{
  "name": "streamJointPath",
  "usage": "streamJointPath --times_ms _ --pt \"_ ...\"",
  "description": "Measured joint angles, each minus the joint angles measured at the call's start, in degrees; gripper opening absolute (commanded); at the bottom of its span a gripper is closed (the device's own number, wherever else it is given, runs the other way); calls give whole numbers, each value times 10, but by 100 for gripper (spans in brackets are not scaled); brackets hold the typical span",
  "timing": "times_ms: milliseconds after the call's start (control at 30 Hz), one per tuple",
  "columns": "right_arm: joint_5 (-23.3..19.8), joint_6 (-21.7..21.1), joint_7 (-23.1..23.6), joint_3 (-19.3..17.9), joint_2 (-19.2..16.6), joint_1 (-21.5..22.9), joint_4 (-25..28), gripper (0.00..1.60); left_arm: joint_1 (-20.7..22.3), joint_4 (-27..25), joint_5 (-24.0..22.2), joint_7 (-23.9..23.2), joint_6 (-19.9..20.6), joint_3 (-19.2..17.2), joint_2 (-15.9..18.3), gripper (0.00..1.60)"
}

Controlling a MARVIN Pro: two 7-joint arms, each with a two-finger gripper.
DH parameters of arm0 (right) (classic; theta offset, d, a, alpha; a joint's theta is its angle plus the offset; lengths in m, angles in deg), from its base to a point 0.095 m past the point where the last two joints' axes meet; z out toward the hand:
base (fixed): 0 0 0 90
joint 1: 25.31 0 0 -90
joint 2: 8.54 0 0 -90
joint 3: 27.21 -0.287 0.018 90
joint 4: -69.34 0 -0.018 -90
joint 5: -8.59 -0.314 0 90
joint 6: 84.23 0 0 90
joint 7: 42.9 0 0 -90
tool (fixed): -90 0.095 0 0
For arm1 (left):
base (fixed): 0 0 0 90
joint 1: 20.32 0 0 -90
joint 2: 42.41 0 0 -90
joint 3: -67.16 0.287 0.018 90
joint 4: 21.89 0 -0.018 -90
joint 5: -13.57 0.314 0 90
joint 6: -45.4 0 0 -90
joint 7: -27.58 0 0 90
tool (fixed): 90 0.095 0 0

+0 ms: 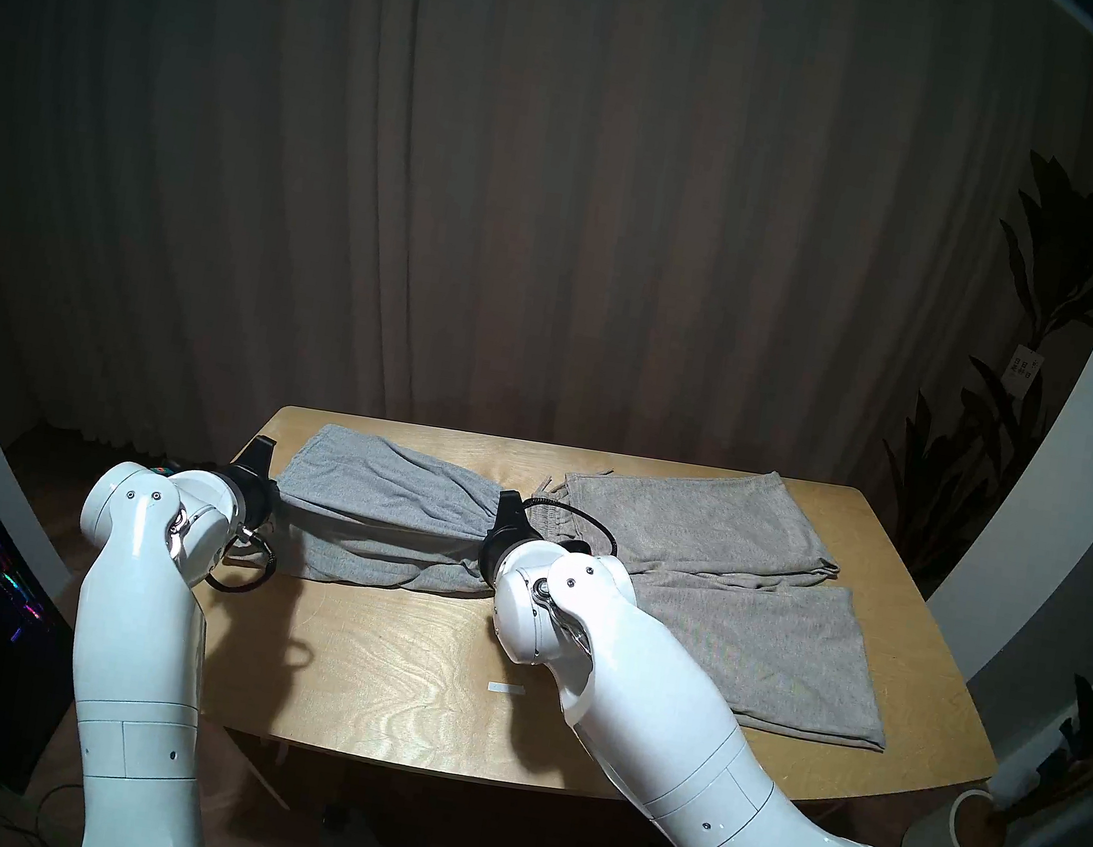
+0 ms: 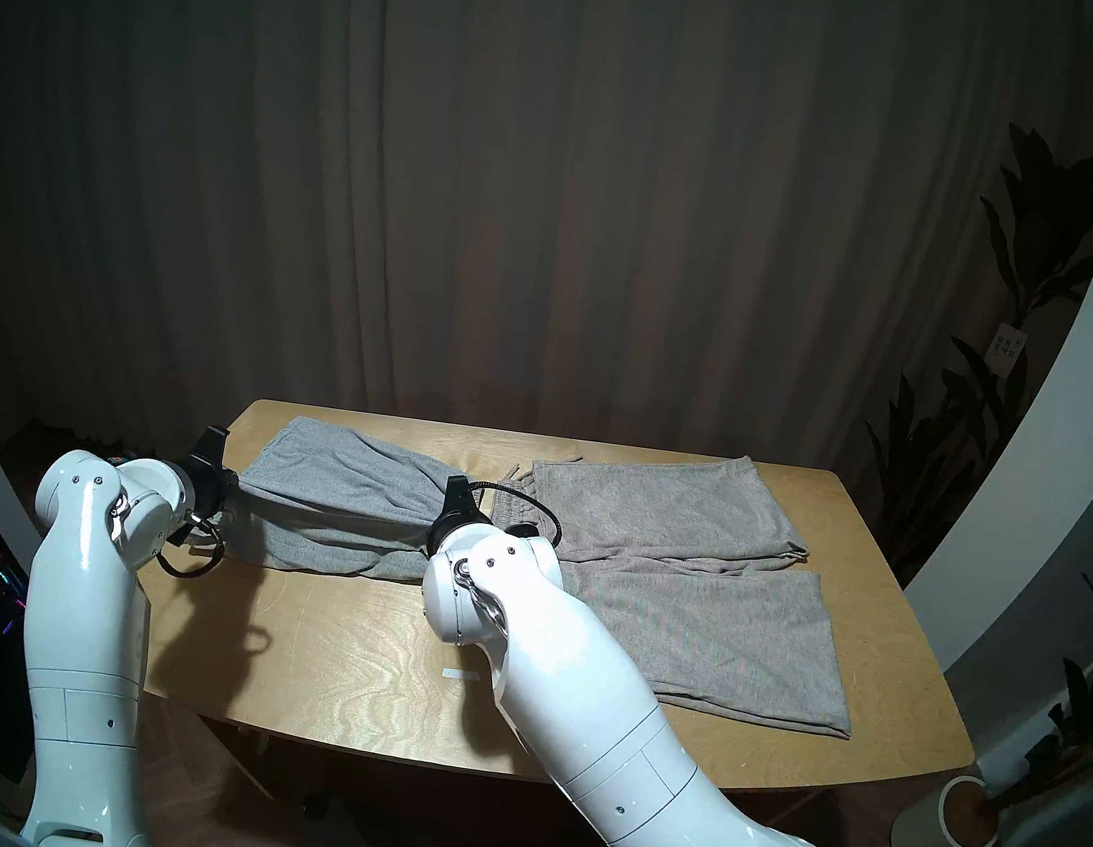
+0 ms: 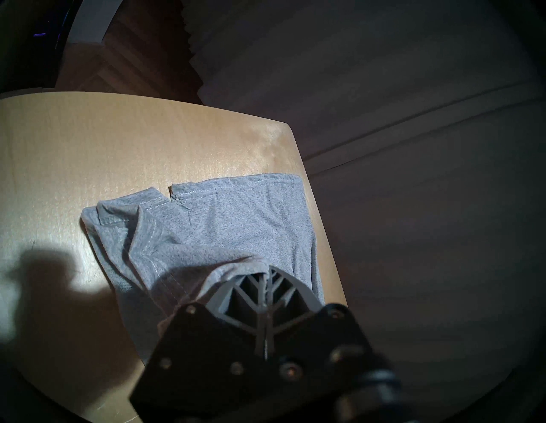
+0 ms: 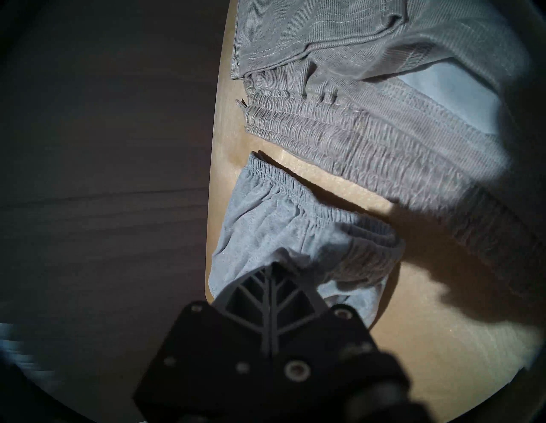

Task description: Fold pants twice and stack them

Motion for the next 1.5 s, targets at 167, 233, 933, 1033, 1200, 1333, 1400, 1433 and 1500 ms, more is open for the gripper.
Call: streamJointPath --times_ms 167,233,933,1033,1200,1333,1400,1433,1500 --pt "2 1 6 0 10 13 -14 0 14 21 -1 -8 11 -3 12 0" --pt "3 2 9 0 14 17 -20 0 19 28 -2 -11 15 -4 16 0" --pt "7 6 41 -12 58 78 -128 0 96 154 4 -59 50 22 67 0" --pt "7 6 46 -13 66 86 -147 0 113 180 9 -68 53 28 76 0" --pt "7 7 51 -14 75 97 -172 0 135 213 16 -82 54 40 88 0" --pt "7 8 56 -15 83 106 -192 0 154 239 21 -93 51 51 98 0" --pt "7 8 59 -17 88 111 -204 0 163 253 23 -100 49 58 103 0" --pt "7 9 60 -17 90 113 -209 0 168 259 24 -103 48 61 105 0" --pt "7 9 62 -19 94 118 -220 0 177 271 27 -109 46 67 109 0"
